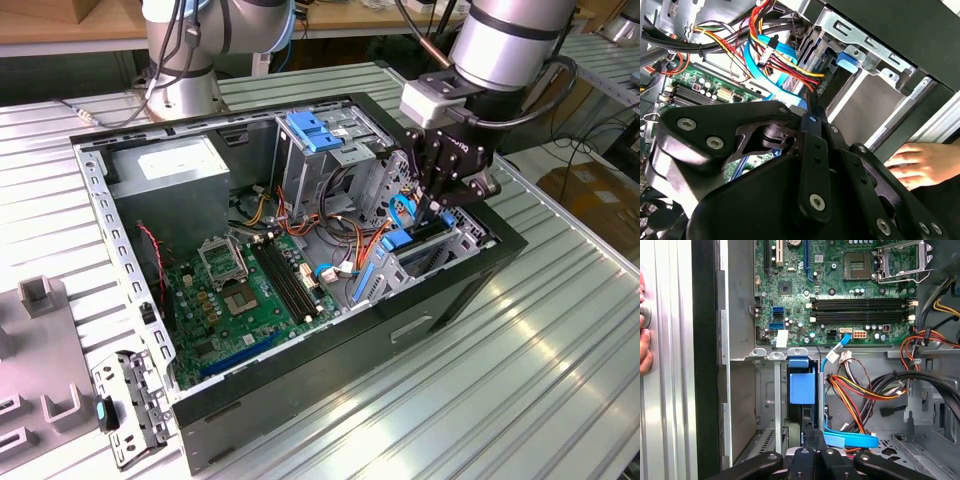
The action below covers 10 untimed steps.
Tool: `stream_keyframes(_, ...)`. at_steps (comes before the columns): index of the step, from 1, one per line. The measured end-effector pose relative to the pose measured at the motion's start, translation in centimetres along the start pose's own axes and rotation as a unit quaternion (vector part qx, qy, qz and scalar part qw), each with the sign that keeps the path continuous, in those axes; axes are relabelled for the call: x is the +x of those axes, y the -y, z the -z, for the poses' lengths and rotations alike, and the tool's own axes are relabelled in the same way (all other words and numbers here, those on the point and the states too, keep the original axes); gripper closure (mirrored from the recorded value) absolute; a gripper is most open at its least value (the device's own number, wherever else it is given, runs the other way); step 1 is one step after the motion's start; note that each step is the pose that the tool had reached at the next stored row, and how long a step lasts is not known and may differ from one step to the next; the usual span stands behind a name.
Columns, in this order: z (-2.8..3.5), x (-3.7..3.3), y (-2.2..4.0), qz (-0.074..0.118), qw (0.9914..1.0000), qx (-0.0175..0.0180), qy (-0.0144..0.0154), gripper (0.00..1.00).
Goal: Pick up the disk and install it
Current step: 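Insert the second disk wire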
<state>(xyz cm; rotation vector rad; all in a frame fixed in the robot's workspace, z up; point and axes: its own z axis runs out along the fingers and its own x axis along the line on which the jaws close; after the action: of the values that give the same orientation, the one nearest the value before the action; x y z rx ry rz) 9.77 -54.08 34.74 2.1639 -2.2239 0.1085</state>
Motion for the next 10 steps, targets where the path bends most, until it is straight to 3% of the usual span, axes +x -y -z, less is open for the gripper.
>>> stream_keyframes(3,-0.3,-0.02,-0.01,0.0,1.0,0.0,-0.0001,0.89)
stream_keyframes(7,0.9,0.05,0.02,0.0,1.0,0.0,0.0003,0.89)
stream_keyframes(10,0.98,0.05,0.02,0.0,1.0,0.0,0.0001,0.89)
